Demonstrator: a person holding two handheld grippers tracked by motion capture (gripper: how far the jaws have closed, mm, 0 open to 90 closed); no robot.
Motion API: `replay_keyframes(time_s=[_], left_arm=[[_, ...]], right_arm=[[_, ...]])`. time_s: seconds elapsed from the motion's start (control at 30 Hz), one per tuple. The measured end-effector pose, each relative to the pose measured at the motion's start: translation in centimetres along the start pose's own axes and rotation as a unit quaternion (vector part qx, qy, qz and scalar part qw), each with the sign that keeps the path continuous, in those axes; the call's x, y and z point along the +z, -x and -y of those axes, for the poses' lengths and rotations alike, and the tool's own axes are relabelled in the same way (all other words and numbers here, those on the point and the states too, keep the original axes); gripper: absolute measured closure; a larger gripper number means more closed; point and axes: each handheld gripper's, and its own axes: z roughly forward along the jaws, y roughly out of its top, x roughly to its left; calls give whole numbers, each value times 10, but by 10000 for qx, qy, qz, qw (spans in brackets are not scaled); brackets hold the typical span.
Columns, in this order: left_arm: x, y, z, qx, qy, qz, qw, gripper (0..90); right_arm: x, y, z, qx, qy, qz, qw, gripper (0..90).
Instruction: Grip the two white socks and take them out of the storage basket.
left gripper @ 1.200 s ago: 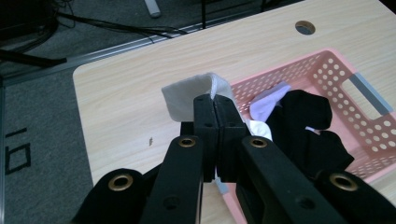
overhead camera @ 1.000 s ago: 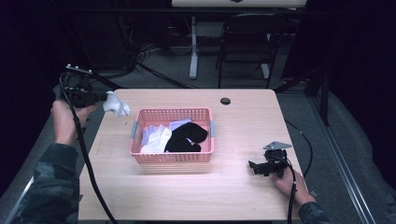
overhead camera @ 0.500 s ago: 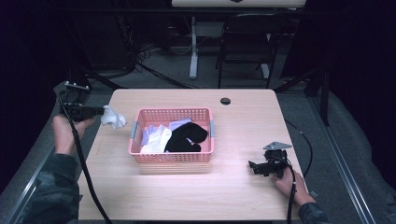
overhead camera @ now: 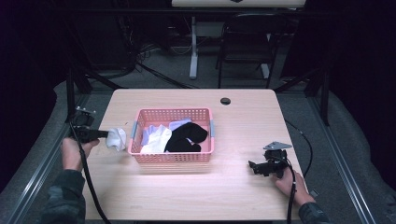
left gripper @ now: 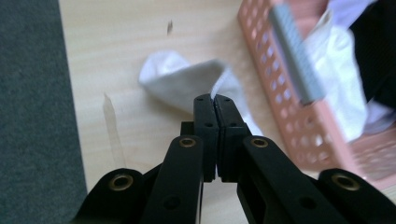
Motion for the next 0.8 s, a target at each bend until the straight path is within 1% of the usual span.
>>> replay_keyframes(time_s=[0.03, 0.07, 0.1, 0.17, 0.2, 0.23, 0.27, 0.3, 0.33, 0.37, 0.4, 0.43, 0.47, 0.5, 0.53, 0.57, 0.6, 0.67, 0.73, 0.77, 0.8], left_arm=[[0, 0, 0, 0, 0, 0, 10000, 889], [4, -1, 4, -59, -31, 32, 10000, 889], [9, -4, 8, -99, -43, 58, 9999, 887], [22, -8, 22, -201, -123, 186, 9995, 878], [22, -8, 22, -201, -123, 186, 9995, 860], [30, -11, 29, -230, -196, 376, 9988, 826], [30, -11, 29, -230, -196, 376, 9988, 780], [33, -14, 31, -323, -180, 504, 9980, 751], [33, -14, 31, -323, -180, 504, 9980, 715], [32, -13, 31, -340, -125, 532, 9979, 659], [32, -13, 31, -340, -125, 532, 9979, 611], [28, -9, 27, -263, -62, 503, 9984, 555], [28, -9, 27, -263, -62, 503, 9984, 495], [19, -6, 21, -283, 129, 395, 9987, 441], [19, -6, 21, -283, 129, 395, 9987, 391], [14, -3, 18, -258, 185, 397, 9987, 391], [10, 1, 16, -220, 250, 358, 9988, 356], [1, 9, 9, -104, 357, 346, 9987, 288], [-6, 16, 0, -75, 493, 352, 9981, 250], [-8, 21, -4, -32, 525, 353, 9980, 217], [-11, 27, -8, 28, 534, 371, 9979, 217]], right_arm=[[0, 0, 0, 0, 0, 0, 10000, 0], [0, 0, 0, 3, -3, -3, 10000, 0], [0, 0, 0, 1, -1, -3, 10000, 0], [0, 0, 0, 1, -2, -1, 10000, 0], [0, 0, 0, 1, -2, -1, 10000, 0], [0, 0, 0, 1, -3, -5, 10000, 0], [0, 0, 0, 1, -3, -6, 10000, 0], [0, 0, 0, 0, -2, -7, 10000, 0], [0, 0, 0, 0, -2, -7, 10000, 0], [0, 0, 0, -2, -5, -5, 10000, 0], [0, 0, 0, -2, -5, -6, 10000, 0], [0, 0, 0, -1, -5, -6, 10000, 0], [0, 0, 0, -1, -5, -6, 10000, 0], [0, 0, 0, -10, 2, -1, 10000, 0], [0, 0, 0, -10, 2, -1, 10000, 0], [0, 0, 0, -2, -2, -6, 10000, 0], [0, 0, 0, -3, -3, -6, 10000, 0], [0, 0, 0, -1, -1, -7, 10000, 0], [0, 0, 0, -3, -3, -5, 10000, 0], [0, 0, 0, -3, -3, -5, 10000, 0], [0, 0, 0, -3, -3, -5, 10000, 0]])
